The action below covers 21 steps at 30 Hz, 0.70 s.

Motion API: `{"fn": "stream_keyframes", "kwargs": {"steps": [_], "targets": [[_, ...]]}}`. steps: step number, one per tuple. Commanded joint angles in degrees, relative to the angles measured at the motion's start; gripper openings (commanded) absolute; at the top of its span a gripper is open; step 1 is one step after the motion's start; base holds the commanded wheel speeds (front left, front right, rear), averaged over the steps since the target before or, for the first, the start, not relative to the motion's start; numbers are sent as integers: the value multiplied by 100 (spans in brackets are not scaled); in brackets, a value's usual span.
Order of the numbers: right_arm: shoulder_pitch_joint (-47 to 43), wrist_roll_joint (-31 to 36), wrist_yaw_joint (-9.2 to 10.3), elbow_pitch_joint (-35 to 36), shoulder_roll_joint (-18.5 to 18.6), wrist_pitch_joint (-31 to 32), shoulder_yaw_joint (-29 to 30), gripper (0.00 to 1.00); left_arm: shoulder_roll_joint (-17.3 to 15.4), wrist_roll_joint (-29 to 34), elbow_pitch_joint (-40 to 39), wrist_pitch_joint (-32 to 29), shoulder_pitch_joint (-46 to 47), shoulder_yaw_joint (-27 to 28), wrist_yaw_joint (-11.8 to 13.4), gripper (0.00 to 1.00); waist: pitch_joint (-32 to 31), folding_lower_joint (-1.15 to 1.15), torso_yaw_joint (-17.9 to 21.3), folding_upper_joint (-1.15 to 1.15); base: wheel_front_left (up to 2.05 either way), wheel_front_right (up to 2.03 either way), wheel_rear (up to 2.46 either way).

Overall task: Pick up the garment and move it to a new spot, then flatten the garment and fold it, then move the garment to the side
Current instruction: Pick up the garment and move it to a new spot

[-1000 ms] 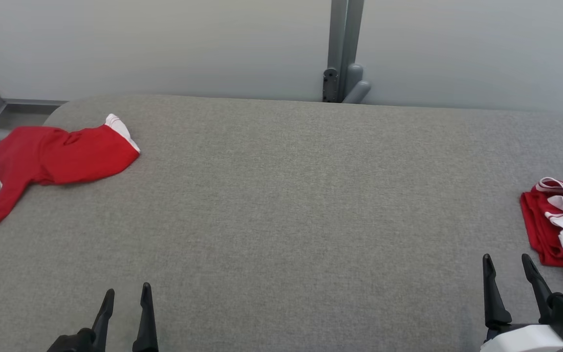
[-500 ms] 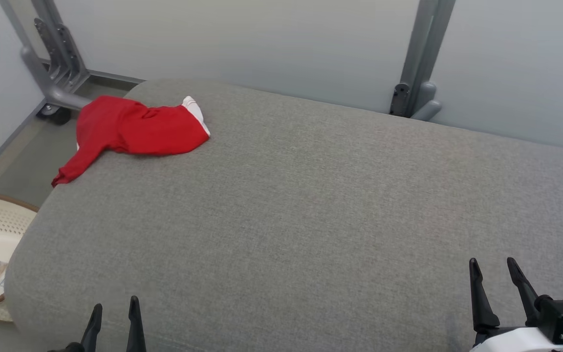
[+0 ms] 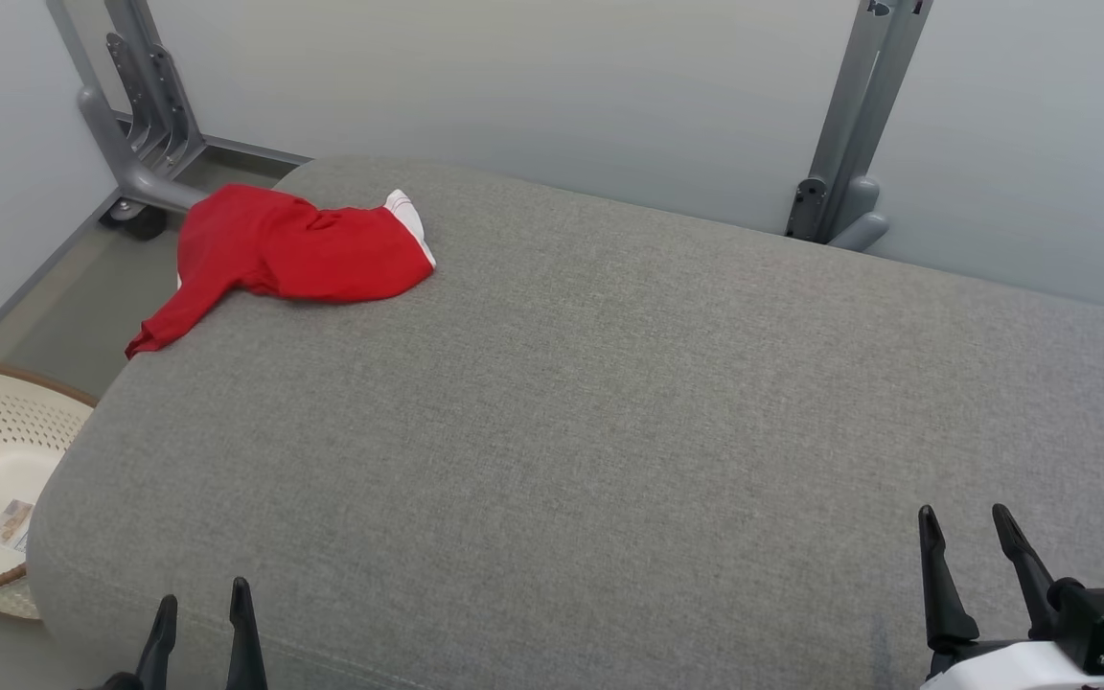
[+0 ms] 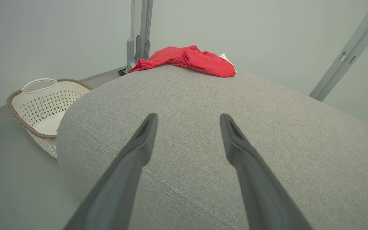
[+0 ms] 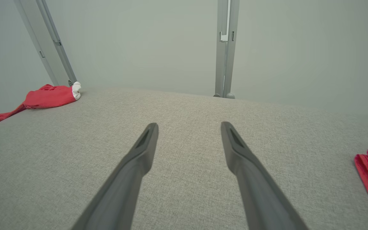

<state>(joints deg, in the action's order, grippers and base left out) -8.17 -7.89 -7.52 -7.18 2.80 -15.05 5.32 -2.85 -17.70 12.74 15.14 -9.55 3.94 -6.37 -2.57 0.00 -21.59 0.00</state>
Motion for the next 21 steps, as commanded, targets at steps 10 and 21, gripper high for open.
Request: {"fn": "stream_keyframes", "kwargs": {"steps": [10, 21], "targets": [[207, 180, 6, 154, 21, -17, 38, 100, -9, 87, 96, -3, 741, 78, -75, 100, 628, 0, 232, 0, 0, 0, 0], [1355, 452, 6, 559, 431, -17, -59, 100, -133, -535, 497, -4, 2757, 91, -116, 100, 2658, 0, 582, 0, 0, 0, 0]]}}
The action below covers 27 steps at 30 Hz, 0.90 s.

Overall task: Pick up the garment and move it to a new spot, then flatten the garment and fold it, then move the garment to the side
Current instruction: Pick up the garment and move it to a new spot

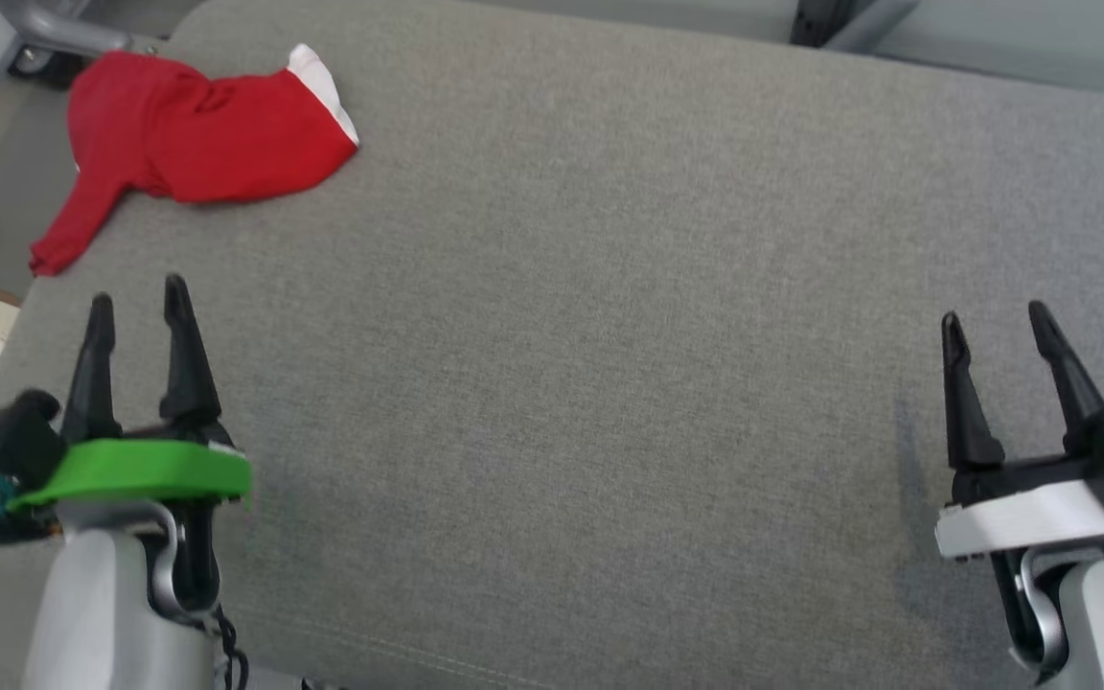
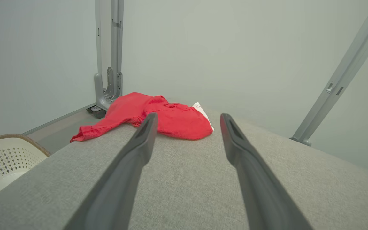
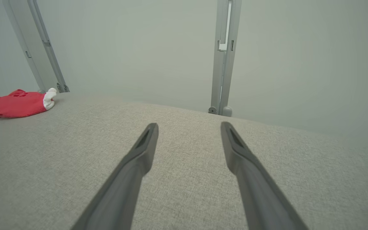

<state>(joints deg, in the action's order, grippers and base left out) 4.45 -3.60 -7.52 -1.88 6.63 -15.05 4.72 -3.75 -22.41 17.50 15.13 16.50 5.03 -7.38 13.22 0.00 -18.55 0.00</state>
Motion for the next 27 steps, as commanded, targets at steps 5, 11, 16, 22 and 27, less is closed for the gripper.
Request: {"fn": "stream_keyframes", "kwargs": {"steps": [5, 11, 16, 22, 27], "targets": [[586, 88, 6, 261, 211, -17, -72, 100, -404, -577, 419, -2, 1135, -230, -17, 100, 1849, 0, 394, 0, 0, 0, 0], [852, 138, 6, 528, 343, -17, -135, 100, -986, -1282, 1229, -26, 2243, -491, -18, 100, 2357, 0, 504, 0, 0, 0, 0], [926, 183, 6, 765, 431, -17, -223, 100, -1396, -1877, 2060, -175, 3073, -660, -18, 100, 2619, 0, 592, 0, 0, 0, 0], [899, 218, 7, 938, 539, -1, -288, 100, -1694, -2420, 3108, -466, 3766, -753, -19, 100, 2844, 0, 707, 0, 0, 0, 0], [796, 255, 9, 1047, 593, 15, -273, 100, -1867, -2650, 3795, -476, 4101, -857, -19, 100, 2951, 0, 791, 0, 0, 0, 0]]}}
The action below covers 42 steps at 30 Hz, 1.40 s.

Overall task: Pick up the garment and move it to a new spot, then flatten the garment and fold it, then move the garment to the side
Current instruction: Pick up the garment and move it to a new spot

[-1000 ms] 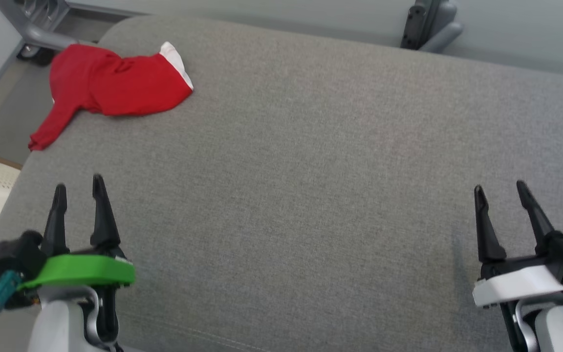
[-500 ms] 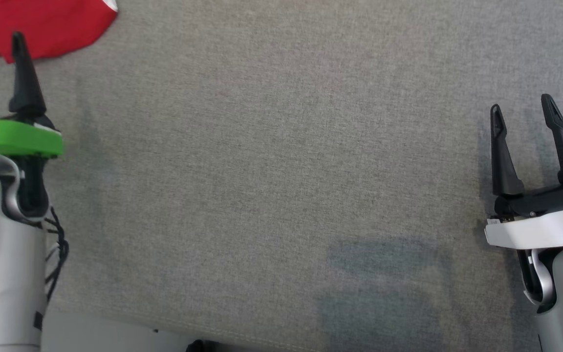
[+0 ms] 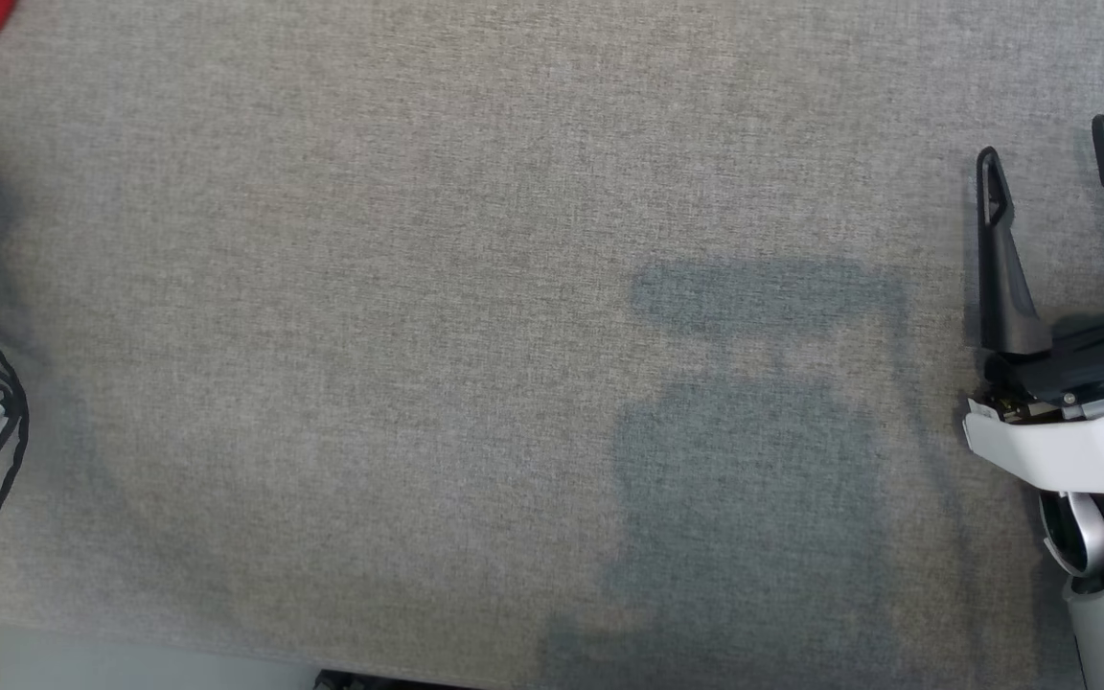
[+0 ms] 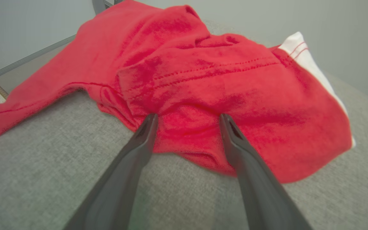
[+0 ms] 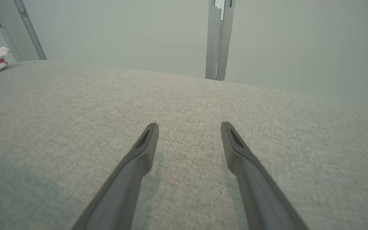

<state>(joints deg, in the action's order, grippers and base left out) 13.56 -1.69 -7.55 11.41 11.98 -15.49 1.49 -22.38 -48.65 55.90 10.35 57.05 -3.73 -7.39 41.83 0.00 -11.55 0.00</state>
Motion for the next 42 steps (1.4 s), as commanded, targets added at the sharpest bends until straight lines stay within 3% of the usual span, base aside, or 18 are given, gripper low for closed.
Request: {"fn": "stream_keyframes", "kwargs": {"steps": [1, 7, 8, 9, 10, 17, 26, 34, 42], "targets": [[-147, 71, 12, -254, 65, 62, 67, 100, -19, -46, 37, 1, 95, -18, -18, 100, 103, 0, 100, 0, 0, 0, 0], [-283, 74, 12, -162, 92, 65, 131, 100, -15, -277, 409, -41, 271, -294, -18, 97, 139, 0, 128, 0, 0, 0, 0], [-299, 77, 12, -158, 92, 65, 132, 100, 6, -343, 435, -70, 272, -343, -19, 46, 127, 0, 128, 0, 0, 0, 0], [-306, 79, 12, -162, 85, 65, 134, 100, 20, -386, 462, -97, 262, -396, -19, 20, 105, 0, 126, 0, 0, 0, 0], [-308, 81, 12, -163, 69, 64, 136, 100, 22, -395, 487, -117, 242, -452, -19, 0, 75, 0, 123, 0, 0, 0, 0], [-247, -9, 10, -212, -110, 50, 49, 100, -135, -684, 140, 96, 92, -867, -20, 0, -329, 0, 117, 0, 0, 0, 0], [-372, -167, 9, -524, -525, 35, -65, 100, -353, -683, -1096, 377, -516, -1755, -18, 0, -1356, 0, 227, 0, 0, 0, 0], [-677, -311, 10, -773, -804, 35, -135, 100, -337, -608, -2754, 294, -1252, -2404, -9, 0, -2158, 0, 524, 0, 0, 0, 0], [-946, -423, 10, -827, -888, 35, 40, 100, 7, -858, -4895, -105, -1971, -2738, 394, 0, -2559, 0, 809, 0, 0, 0, 0]]}}
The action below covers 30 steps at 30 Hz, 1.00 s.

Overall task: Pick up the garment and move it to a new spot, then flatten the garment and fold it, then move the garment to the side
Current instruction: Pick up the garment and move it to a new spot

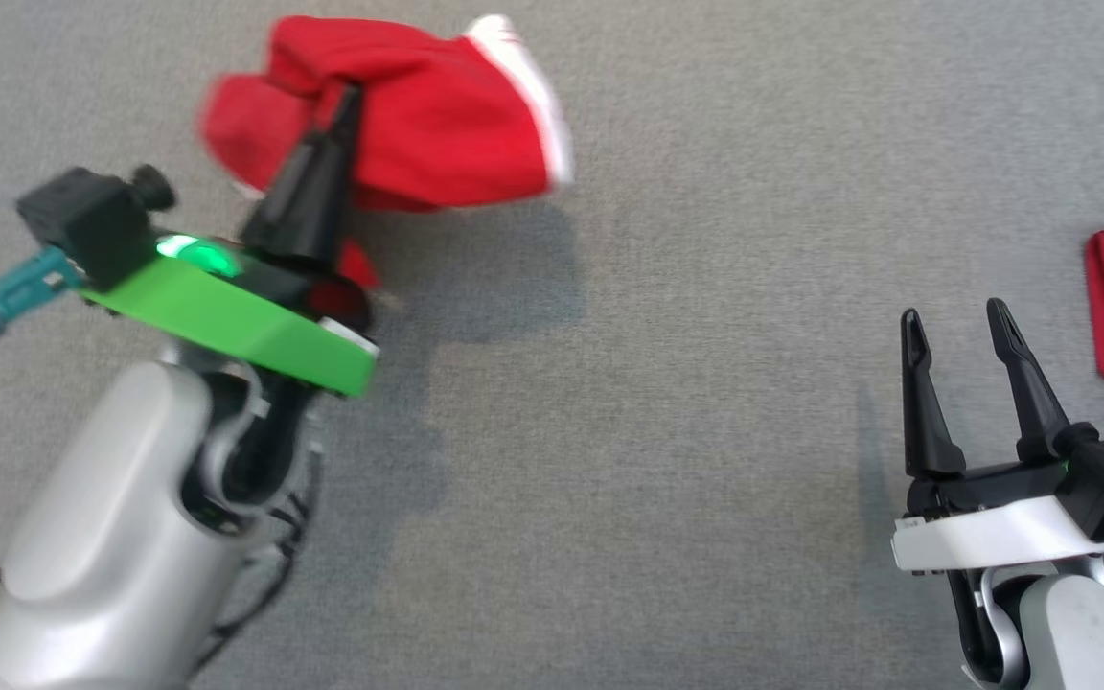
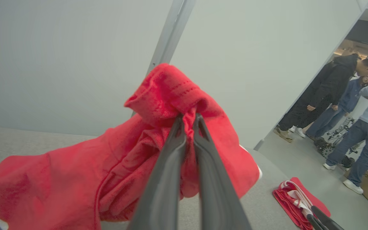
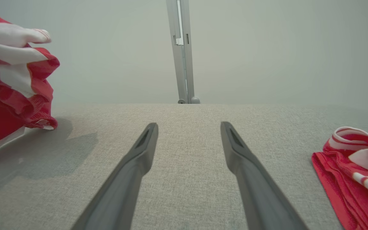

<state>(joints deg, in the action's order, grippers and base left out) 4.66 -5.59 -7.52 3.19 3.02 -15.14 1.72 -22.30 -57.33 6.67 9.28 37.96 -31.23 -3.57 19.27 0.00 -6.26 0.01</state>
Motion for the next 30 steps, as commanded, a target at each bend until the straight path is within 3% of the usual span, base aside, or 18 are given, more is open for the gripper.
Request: {"fn": "stream_keyframes", "kwargs": {"steps": [1, 7, 11, 13, 16, 24, 30], "targets": [[-94, -44, 7, -11, 6, 1, 44, 100, 81, -74, -312, -66, -153, -43, 89, 0, -343, 0, 318, -1, 0, 0, 0], [-178, -222, 7, -2, -6, 1, 148, 100, 771, -770, -1963, -423, -680, -400, 475, 0, -441, 0, 563, -1, 0, 0, 0], [-201, -314, 6, 17, -7, 1, 225, 100, 1266, -1346, -2238, -471, -1022, -630, 544, 0, -414, 0, 677, -1, 0, 0, 0], [-187, -332, 6, 25, -7, 1, 230, 100, 1510, -1663, -2064, -426, -1263, -700, 513, 0, -384, 0, 725, -1, 0, 0, 0], [-150, -353, 6, 11, -7, 1, 235, 100, 1599, -1768, -1528, -302, -1441, -706, 484, 0, -336, 0, 791, -1, 0, 0, 0], [-124, -388, 6, -34, -7, 1, 241, 100, 1414, -1473, 432, 92, -1364, -502, 448, 0, -258, 0, 813, -1, 0, 0, 0], [-90, -392, 6, -88, -6, 1, 216, 100, 1295, -1252, 1612, 148, -1212, -578, 216, 0, -269, 0, 797, -1, 0, 0, 0]]}}
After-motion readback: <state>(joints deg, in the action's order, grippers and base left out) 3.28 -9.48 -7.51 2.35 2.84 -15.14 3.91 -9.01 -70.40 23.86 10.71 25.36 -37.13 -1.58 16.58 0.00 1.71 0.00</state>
